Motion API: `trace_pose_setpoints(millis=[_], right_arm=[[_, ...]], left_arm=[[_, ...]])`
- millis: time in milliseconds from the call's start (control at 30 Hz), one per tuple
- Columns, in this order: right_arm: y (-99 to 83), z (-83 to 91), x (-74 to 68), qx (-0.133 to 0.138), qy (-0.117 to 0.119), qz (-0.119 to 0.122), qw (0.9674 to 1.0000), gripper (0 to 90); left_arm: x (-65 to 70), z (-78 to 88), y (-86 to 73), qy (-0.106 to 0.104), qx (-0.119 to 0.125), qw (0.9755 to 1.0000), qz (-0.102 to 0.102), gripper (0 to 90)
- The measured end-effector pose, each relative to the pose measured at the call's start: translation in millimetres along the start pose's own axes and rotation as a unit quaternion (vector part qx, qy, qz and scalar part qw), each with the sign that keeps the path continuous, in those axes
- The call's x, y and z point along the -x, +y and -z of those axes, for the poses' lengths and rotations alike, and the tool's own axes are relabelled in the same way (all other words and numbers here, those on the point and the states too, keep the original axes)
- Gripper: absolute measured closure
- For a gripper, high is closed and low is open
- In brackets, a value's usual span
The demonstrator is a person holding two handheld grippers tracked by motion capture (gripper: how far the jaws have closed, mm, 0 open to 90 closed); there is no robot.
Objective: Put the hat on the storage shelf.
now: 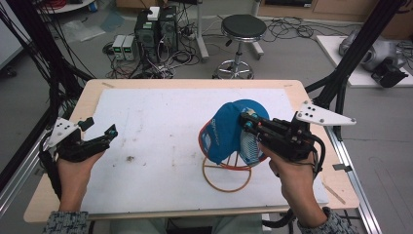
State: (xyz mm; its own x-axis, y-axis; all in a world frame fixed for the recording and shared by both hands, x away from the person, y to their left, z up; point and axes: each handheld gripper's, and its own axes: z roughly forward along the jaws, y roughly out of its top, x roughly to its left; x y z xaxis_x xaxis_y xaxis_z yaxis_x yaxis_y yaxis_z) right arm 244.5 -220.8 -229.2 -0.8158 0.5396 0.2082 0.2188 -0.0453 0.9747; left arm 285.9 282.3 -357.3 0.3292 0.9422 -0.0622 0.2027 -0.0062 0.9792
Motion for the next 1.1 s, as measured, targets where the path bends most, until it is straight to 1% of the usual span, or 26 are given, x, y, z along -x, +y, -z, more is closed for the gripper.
trace_pose_setpoints(millis=[100,233,400,567,733,900,1033,1100], right_arm=[[-1.7,-1.0,-0.5,-0.004,-0.003,-0.005,1.0,88.1],[-8.4,-0.5,-0.1,-0.009,-0.007,-0.004,0.9999,88.0],[-17.4,3.2,5.7,-0.013,-0.017,-0.011,0.9997,87.8],[-23.9,8.0,11.5,-0.008,-0.03,0.001,0.9995,87.6],[-29.7,10.4,17.8,-0.001,-0.035,0.005,0.9994,87.1],[-34.2,10.1,20.7,0.014,-0.028,0.013,0.9994,82.6],[-35.9,7.5,21.3,0.013,-0.026,0.014,0.9995,80.5],[-36.1,7.6,21.6,0.016,-0.027,0.015,0.9994,77.5]], left_arm=[[-0.3,0.3,0.1,0.0,0.002,1.0,0.002,17.6],[-1.0,0.7,0.0,0.001,0.001,1.0,0.002,17.6],[0.6,-0.5,-0.3,-0.001,0.001,1.0,0.001,17.6],[1.6,-1.9,-1.3,-0.004,-0.004,1.0,0.0,17.6],[2.2,-2.4,-1.6,-0.007,-0.003,1.0,0.001,17.7],[1.6,-2.7,-2.0,-0.007,-0.005,1.0,0.0,17.6],[1.6,-3.3,-2.6,-0.009,-0.006,0.9999,0.001,17.6],[1.4,-3.1,-2.5,-0.008,-0.006,0.9999,0.001,17.6]])
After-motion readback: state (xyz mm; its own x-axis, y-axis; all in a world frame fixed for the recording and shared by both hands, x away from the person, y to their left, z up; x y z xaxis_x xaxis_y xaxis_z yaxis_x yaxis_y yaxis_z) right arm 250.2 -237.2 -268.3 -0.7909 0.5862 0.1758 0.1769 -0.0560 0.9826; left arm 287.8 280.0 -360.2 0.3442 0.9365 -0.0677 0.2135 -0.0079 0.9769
